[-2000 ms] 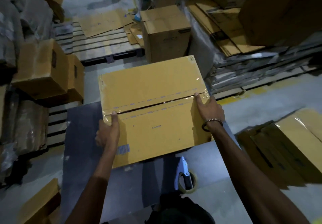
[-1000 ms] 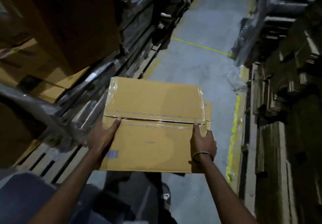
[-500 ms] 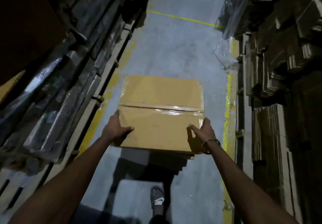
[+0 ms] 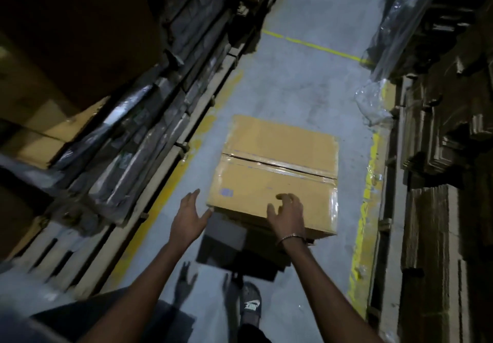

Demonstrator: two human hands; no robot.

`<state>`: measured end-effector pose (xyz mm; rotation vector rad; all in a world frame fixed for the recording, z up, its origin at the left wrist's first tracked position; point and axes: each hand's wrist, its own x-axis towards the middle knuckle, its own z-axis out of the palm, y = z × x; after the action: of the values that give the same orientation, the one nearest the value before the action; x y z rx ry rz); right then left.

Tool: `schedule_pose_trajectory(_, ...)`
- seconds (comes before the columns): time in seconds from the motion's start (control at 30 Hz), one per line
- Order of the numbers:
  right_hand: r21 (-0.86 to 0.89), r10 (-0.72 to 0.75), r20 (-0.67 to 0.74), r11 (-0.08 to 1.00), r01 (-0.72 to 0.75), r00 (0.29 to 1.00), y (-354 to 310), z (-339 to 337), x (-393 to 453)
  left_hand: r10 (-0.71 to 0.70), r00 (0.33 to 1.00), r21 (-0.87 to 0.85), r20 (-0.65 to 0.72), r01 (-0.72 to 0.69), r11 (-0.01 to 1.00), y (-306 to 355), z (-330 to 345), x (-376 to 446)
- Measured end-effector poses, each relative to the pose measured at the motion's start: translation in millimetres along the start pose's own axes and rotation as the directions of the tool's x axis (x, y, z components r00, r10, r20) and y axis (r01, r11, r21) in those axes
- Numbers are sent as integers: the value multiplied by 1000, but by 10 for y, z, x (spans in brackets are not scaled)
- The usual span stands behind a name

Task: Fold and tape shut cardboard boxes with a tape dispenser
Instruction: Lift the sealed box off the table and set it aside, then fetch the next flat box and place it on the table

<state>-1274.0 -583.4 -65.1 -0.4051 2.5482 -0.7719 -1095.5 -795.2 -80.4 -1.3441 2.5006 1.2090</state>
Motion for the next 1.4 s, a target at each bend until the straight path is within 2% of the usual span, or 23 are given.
schedule_pose_trajectory(0.1,34,-153,106,988,150,983,-569,396,-635,-121,989,-208,-89,100,973,-382,-335,-790)
schedule_pose_trajectory(0.2,78,-275,214,961,264,937,-1103,828,-1451,-254,942,-372,-218,160,914,-816,-684,-1720)
schedule_pose_trajectory(0.3,111,-428,309,903,414,850,-1466,1245,-2383,-348,876,-464,-333,169,870,-1310,-988,-2736)
schedule_pose_trajectory(0.4,153,-517,411,851,502,751,-1676,1633,-3324,-408,821,-544,-398,147,826,-1846,-1226,-3807)
schedule_pose_trajectory(0.47,153,-551,477,819,553,685,-1739,1887,-3953,-478,760,-610,-441,138,780,-2251,-1271,-4482)
schedule_pose_trajectory(0.63,200,-594,628,747,634,502,-1734,2459,-5514,-669,527,-728,-524,131,673,-3229,-1096,-5963)
schedule_pose_trajectory(0.8,222,-573,787,609,762,229,-1632,2905,-6728,-837,276,-837,-472,160,524,-3856,-718,-7188)
schedule_pose_trajectory(0.87,232,-542,831,540,809,123,-1556,3041,-7096,-878,177,-869,-444,153,471,-3950,-531,-7555)
schedule_pose_trajectory(0.93,255,-516,856,484,837,38,-1471,3165,-7379,-913,105,-903,-394,140,406,-3942,-366,-7839)
schedule_pose_trajectory(1.07,303,-442,891,418,856,-100,-1252,3326,-7890,-954,-70,-954,-291,100,283,-3845,-4,-8305)
schedule_pose_trajectory(1.27,424,-282,893,261,867,-352,-800,3303,-8750,-946,-271,-984,-176,15,179,-3601,692,-9041)
schedule_pose_trajectory(1.4,467,-187,879,156,870,-438,-649,3221,-9356,-910,-411,-995,-60,-49,87,-3592,1052,-9532)
